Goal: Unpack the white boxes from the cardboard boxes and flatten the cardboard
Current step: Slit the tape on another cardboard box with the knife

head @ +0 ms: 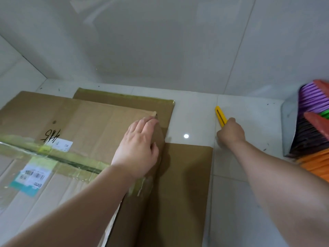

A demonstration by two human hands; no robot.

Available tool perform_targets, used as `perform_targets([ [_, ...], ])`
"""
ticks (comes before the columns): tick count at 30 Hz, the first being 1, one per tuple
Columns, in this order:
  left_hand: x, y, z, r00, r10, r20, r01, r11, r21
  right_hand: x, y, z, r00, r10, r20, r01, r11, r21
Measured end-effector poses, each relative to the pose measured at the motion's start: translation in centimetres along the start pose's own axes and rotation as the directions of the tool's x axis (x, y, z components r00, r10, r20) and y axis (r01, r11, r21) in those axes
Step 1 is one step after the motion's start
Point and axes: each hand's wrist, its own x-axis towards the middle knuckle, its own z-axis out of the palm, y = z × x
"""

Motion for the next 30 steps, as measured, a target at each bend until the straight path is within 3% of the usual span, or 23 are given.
perform_targets([
  [2, 0.1, -0.2, -0.1, 1.000, -0.007, 0.004, 0.007, 1.000, -0.018, -0.7, -1.1, -0.6, 1.000, -0.019, 0.012, 0.017, 0.986, 0.168],
  [4, 0.1, -0.2, -0.3, 1.000, -0.014, 0.019, 0.015, 0.999, -0.035, -2.2, -3.3, -1.5, 0.992, -0.071, 0.107, 0.016, 0.895, 0.445],
  [7, -0.3, 0.1, -0.6, 0.998, -0.032, 0.047, 0.036, 0.994, -0.101, -6.7, -7.4, -4.1, 0.918, -0.278, 0.281, -0.057, 0.609, 0.791],
  [9, -0.5, 0.5, -1.5, 0.986, -0.158, 0.046, 0.164, 0.924, -0.345, -11.0, -9.7, -6.5, 0.804, -0.480, 0.352, -0.151, 0.408, 0.901],
  [10, -0.5, 0.7, -2.5, 0.958, -0.276, 0.075, 0.269, 0.780, -0.565, -13.0, -10.5, -7.5, 0.728, -0.579, 0.367, -0.195, 0.338, 0.920],
  [12, -0.4, 0.8, -5.2, 0.881, -0.429, 0.201, 0.340, 0.278, -0.898, -16.9, -11.7, -9.4, 0.569, -0.726, 0.386, -0.266, 0.282, 0.922],
  [14, -1.1, 0.8, -8.4, 0.881, -0.371, 0.294, 0.258, -0.143, -0.955, -20.3, -12.8, -10.7, 0.461, -0.795, 0.394, -0.302, 0.276, 0.912],
  [15, -1.8, 0.9, -10.0, 0.895, -0.306, 0.326, 0.248, -0.267, -0.931, -21.9, -13.5, -11.1, 0.430, -0.811, 0.396, -0.304, 0.283, 0.910],
  [18, -4.8, 0.8, -13.3, 0.918, -0.143, 0.369, 0.296, -0.371, -0.880, -26.1, -15.6, -11.3, 0.376, -0.838, 0.396, -0.291, 0.299, 0.909],
  [21, -7.8, -0.4, -14.9, 0.944, -0.139, 0.300, 0.216, -0.425, -0.879, -29.7, -17.3, -11.0, 0.338, -0.859, 0.385, -0.281, 0.298, 0.912],
  [24, -10.1, -2.1, -15.8, 0.960, -0.124, 0.251, 0.177, -0.426, -0.887, -33.1, -18.6, -10.7, 0.362, -0.855, 0.371, -0.262, 0.289, 0.921],
  [27, -12.1, -3.3, -15.7, 0.958, -0.095, 0.272, 0.213, -0.401, -0.891, -36.0, -19.8, -9.7, 0.508, -0.779, 0.369, -0.211, 0.303, 0.929],
  [30, -13.5, -4.3, -15.1, 0.951, -0.109, 0.291, 0.217, -0.434, -0.874, -37.7, -20.7, -8.7, 0.634, -0.674, 0.379, -0.114, 0.403, 0.908],
])
